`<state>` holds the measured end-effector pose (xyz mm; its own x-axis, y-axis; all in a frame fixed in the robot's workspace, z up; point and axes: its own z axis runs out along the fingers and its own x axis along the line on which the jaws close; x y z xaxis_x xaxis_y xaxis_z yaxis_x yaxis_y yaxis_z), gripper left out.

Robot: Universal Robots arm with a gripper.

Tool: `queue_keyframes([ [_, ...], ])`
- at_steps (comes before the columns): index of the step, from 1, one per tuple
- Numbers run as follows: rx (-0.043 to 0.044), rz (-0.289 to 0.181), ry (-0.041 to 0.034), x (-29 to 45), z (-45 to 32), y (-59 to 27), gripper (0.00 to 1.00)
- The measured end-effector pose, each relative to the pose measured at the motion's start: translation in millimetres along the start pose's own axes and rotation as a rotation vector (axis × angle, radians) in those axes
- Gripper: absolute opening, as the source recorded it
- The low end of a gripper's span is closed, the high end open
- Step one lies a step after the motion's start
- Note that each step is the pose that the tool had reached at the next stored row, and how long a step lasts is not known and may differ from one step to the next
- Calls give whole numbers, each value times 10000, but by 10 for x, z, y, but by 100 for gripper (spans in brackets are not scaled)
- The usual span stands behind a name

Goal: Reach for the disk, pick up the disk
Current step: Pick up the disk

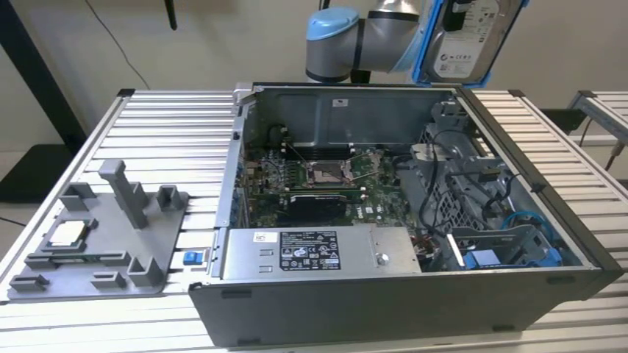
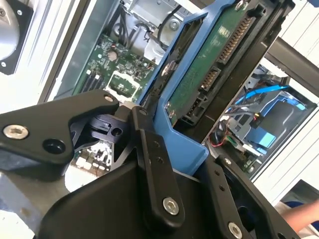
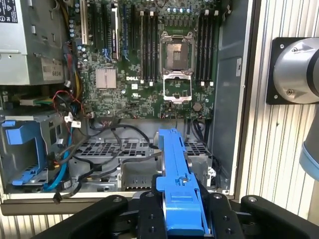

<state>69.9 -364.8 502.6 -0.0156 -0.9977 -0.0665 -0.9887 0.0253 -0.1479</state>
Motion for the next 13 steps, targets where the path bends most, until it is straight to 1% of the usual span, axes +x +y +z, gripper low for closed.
queue_keyframes([
  [8, 0, 0, 3, 10, 0, -2, 0],
  [13, -1, -1, 4, 36, -2, -6, 0],
])
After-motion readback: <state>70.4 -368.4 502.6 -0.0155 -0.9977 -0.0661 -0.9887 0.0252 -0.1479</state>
